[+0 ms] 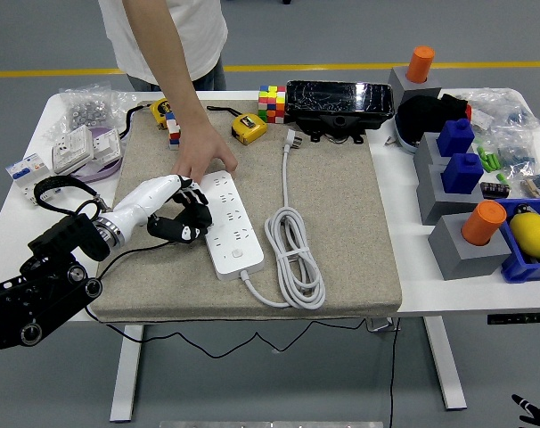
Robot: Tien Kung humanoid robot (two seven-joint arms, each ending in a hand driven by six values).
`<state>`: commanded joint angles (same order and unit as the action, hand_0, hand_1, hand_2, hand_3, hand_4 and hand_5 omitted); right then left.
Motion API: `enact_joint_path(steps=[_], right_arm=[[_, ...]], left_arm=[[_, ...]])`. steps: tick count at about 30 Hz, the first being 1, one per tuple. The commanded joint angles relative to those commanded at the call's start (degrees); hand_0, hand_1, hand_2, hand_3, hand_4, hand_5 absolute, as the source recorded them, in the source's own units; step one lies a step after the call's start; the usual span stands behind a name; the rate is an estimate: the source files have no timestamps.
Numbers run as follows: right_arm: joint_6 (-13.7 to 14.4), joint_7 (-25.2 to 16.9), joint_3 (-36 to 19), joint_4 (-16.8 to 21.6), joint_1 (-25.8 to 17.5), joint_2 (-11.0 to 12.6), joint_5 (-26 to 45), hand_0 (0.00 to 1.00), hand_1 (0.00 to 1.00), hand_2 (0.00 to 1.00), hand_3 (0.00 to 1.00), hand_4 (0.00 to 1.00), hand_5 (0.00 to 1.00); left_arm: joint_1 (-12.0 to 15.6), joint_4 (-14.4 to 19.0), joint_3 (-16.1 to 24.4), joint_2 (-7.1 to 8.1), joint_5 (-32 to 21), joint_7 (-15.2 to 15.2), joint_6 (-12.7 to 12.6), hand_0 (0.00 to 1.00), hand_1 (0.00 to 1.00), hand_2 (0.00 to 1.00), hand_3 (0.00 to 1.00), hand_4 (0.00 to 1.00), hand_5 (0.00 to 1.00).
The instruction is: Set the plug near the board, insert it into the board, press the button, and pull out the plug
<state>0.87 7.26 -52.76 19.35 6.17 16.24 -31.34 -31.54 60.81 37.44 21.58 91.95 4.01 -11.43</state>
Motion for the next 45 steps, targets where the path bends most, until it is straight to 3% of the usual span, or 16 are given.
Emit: enact_joint_path(steps=[1,6,13,15,18,19,23,24,25,28,30,31,34,45], right_arm=[[0.0,0.0,0.0,0.0,0.0,0.0,0.0,0.582,0.672,0.685,0.618,0.980,0.522],[0.0,0.0,0.0,-0.1,0.0,0.0,0.0,0.582,0.672,0.685,0.618,0.980,0.522],[0.0,0.0,-0.1,0.0,0.0,0.0,-0.1,0.582,0.672,0.685,0.618,0.981,0.522],[0.0,0.0,0.0,0.0,0.0,0.0,-0.1,0.582,0.672,0.685,0.618,0.981,0.522],[0.0,0.0,0.0,-0.1,-0.1,0.0,-0.1,0.582,0.672,0.685,0.618,0.981,0.522],[0.0,0.0,0.1,-0.1,-0.1,0.0,-0.1,0.582,0.672,0.685,0.618,0.981,0.522],[0.0,0.0,-0.1,0.0,-0.3,-0.1,-0.2,0.582,0.672,0.685,0.618,0.981,0.522],[-0.1,0.0,0.0,0.0,-0.3,-0.1,-0.2,0.582,0.672,0.685,0.618,0.981,0.522],[-0.1,0.0,0.0,0.0,-0.3,-0.1,-0.3,0.580,0.672,0.685,0.618,0.981,0.523],[-0.1,0.0,-0.3,0.0,-0.4,-0.1,-0.3,0.580,0.672,0.685,0.618,0.981,0.523],[-0.1,0.0,-0.5,0.0,-0.5,-0.1,-0.5,0.580,0.672,0.685,0.618,0.981,0.523],[-0.1,0.0,-0.5,0.0,-0.6,-0.2,-0.4,0.581,0.672,0.685,0.618,0.980,0.522],[-0.1,0.0,-0.5,0.0,-0.7,-0.2,-0.5,0.581,0.672,0.685,0.618,0.980,0.522],[0.1,-0.2,-0.2,0.7,-0.3,0.1,-0.8,0.580,0.672,0.685,0.618,0.980,0.522]], left_arm=[[0.0,0.1,0.1,0.00,0.0,-0.1,0.0,0.682,0.750,0.761,0.750,0.998,0.195],[0.3,0.8,0.6,0.05,0.5,-0.7,0.3,0.682,0.750,0.761,0.750,0.998,0.195],[1.6,2.9,3.2,0.03,0.0,0.0,-0.4,0.676,0.743,0.761,0.753,0.998,0.272],[3.0,4.8,5.1,0.03,-1.1,1.0,-1.6,0.676,0.743,0.761,0.753,0.998,0.272],[6.0,7.9,8.0,0.13,-3.5,4.5,-5.5,0.676,0.743,0.761,0.753,0.998,0.272],[7.1,9.0,8.9,0.09,-4.3,5.8,-7.0,0.673,0.740,0.756,0.743,0.998,0.472],[12.2,13.2,11.2,0.76,-5.6,9.2,-12.5,0.673,0.740,0.756,0.743,0.998,0.472],[13.2,14.0,11.3,1.05,-5.6,9.5,-13.5,0.673,0.740,0.756,0.743,0.998,0.472],[14.8,15.0,11.2,1.40,-5.4,9.7,-15.0,0.709,0.760,0.764,0.738,0.954,0.561],[18.7,16.4,11.1,2.15,-3.7,9.1,-17.1,0.709,0.760,0.764,0.738,0.954,0.561],[20.4,16.5,10.9,2.34,-2.8,8.0,-17.2,0.709,0.760,0.764,0.738,0.954,0.561],[21.4,16.5,10.5,2.41,-2.1,7.0,-16.8,0.776,0.828,0.825,0.769,0.934,0.617],[22.5,16.5,9.2,2.42,-0.9,5.2,-15.7,0.776,0.828,0.825,0.769,0.934,0.617],[21.1,15.8,6.9,1.53,-0.3,3.0,-15.0,0.821,0.865,0.856,0.817,0.923,0.646]])
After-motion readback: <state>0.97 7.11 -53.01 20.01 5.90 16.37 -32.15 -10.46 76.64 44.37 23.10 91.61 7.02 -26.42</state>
